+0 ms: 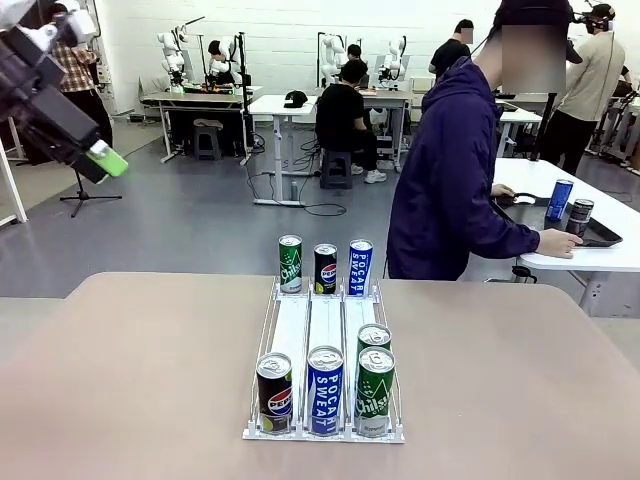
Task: Retrieve and hand over the desired beverage to the person.
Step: Place the picked can on the Handle tray extended by the person.
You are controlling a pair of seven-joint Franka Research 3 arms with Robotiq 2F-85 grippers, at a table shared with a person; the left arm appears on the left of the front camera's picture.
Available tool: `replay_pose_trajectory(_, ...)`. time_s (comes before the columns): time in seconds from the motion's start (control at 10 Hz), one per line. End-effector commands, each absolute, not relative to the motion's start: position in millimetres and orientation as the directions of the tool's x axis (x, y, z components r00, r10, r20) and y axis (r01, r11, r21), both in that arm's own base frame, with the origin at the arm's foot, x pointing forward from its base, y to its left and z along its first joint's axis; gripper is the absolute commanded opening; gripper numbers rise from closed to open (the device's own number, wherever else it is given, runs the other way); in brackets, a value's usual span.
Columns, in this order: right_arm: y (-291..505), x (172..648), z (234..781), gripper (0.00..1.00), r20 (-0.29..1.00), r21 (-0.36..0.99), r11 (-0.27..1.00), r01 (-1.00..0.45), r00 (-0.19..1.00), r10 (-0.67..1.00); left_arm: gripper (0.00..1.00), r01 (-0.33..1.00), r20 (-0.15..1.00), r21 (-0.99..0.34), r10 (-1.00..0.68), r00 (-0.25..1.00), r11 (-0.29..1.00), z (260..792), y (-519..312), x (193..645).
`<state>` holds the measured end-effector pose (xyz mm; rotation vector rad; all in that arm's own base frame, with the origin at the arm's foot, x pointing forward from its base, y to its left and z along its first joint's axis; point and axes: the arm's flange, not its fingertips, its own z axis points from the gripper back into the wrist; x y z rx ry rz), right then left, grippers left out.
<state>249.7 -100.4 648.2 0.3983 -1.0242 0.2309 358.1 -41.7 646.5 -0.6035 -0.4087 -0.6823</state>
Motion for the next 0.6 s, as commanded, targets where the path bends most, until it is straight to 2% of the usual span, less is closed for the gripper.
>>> replay_pose_trajectory(0.0, -99, 252, 647, 1.00, 0.864, 0.223, 0.896, -0.384, 0.504, 0.000, 1.00, 0.701, 0.512, -0.487, -0.480, 0.712, 0.521, 643, -16, 372)
replay_pose_trajectory(0.2, -99, 252, 647, 1.00, 0.864, 0.223, 0.896, -0.384, 0.504, 0.000, 1.00, 0.700, 0.444, -0.544, -0.549, 0.708, 0.463, 634, -5, 377)
replay_pose_trajectory(0.3, -99, 252, 647, 1.00, 0.864, 0.223, 0.896, -0.384, 0.504, 0.000, 1.00, 0.690, 0.512, -0.477, -0.466, 0.721, 0.544, 634, -12, 365)
replay_pose_trajectory(0.5, -99, 252, 647, 1.00, 0.864, 0.223, 0.896, -0.384, 0.504, 0.000, 1.00, 0.690, 0.512, -0.477, -0.466, 0.721, 0.544, 634, -12, 365)
